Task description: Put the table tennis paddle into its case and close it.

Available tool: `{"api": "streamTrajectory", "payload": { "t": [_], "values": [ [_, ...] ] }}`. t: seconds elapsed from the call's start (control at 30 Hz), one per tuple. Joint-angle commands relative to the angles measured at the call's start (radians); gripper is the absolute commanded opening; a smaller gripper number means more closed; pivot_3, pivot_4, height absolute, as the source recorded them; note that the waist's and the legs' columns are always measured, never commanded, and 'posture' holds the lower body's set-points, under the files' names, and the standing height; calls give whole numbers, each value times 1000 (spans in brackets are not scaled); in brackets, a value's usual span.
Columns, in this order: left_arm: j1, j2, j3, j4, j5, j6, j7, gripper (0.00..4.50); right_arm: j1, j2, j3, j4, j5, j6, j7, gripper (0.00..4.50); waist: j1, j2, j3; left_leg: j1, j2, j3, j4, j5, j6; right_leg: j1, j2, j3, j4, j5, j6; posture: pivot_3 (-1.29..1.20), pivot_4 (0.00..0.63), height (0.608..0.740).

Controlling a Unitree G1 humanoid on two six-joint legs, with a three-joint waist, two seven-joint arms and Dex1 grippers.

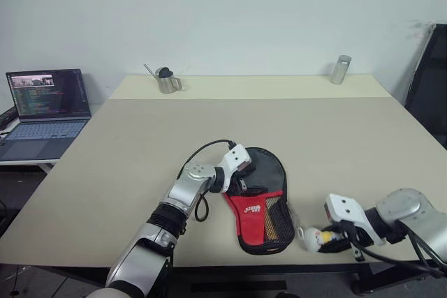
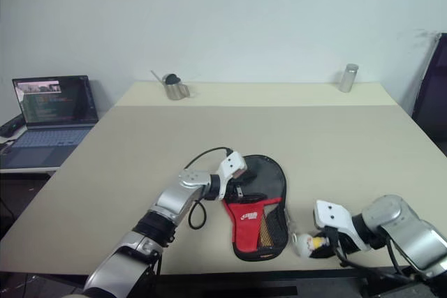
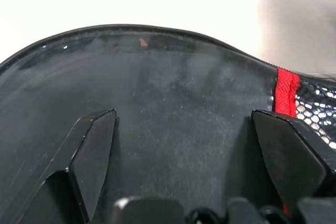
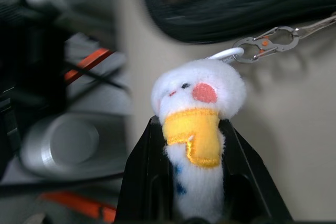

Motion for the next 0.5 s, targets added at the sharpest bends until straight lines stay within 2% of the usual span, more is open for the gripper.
{"api": "streamTrajectory", "payload": {
  "t": [0.03, 0.23, 0.5],
  "values": [
    [21, 19, -18, 24, 29, 29, -11, 4500, 76, -51, -12, -110, 41, -41, 56, 491, 1, 0, 0, 0, 0, 0, 0, 0, 0, 0, 0, 0, 0, 0, 1, 0, 150, 740],
    [17, 30, -18, 26, 29, 28, -21, 4500, 179, -102, -25, -186, 96, -83, 119, 478, 2, -1, 0, 0, 0, 0, 0, 0, 0, 0, 0, 0, 0, -1, 2, 0, 150, 740],
    [16, 38, -10, 17, 30, 36, -16, 4500, 155, -114, -79, -201, 123, -58, 82, 462, 2, -1, -1, 0, 0, -1, 0, 0, 0, 1, 0, 0, -1, -1, 2, 0, 150, 740]
  ]
}}
